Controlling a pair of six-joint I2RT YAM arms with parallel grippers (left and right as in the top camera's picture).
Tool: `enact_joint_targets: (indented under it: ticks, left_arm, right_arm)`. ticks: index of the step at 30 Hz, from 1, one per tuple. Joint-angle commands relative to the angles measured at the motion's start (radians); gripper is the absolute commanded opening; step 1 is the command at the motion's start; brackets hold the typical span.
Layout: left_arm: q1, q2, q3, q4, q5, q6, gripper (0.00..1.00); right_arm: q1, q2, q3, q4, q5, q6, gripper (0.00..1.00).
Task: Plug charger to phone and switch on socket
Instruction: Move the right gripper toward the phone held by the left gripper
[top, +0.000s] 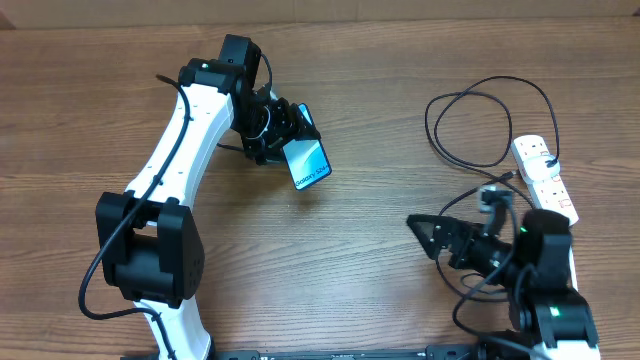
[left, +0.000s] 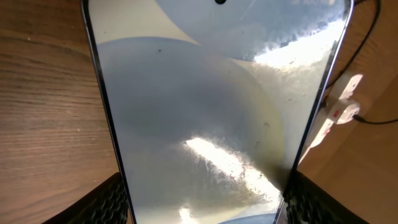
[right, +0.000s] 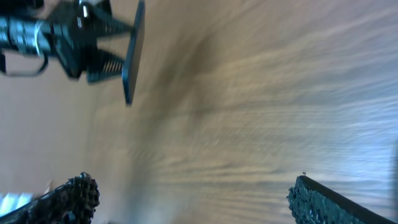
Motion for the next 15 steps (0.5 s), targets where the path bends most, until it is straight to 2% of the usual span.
enact_joint_targets:
  ticks: [1, 5, 15]
  left_arm:
    - [-0.001, -0.003, 0.03, 0.014, 0.058, -0.114, 0.39]
    - [-0.017, -0.003, 0.03, 0.047, 0.081, -0.179, 0.39]
    - [-0.042, -0.003, 0.03, 0.105, 0.106, -0.28, 0.39]
  right_arm:
    - [0.075, 0.091, 0.018, 0.069, -0.058, 0.056, 1.0]
    - [0.171, 0.219, 0.018, 0.293, -0.058, 0.085, 1.0]
    - [0.29, 0.591, 0.018, 0.889, -0.054, 0.238, 1.0]
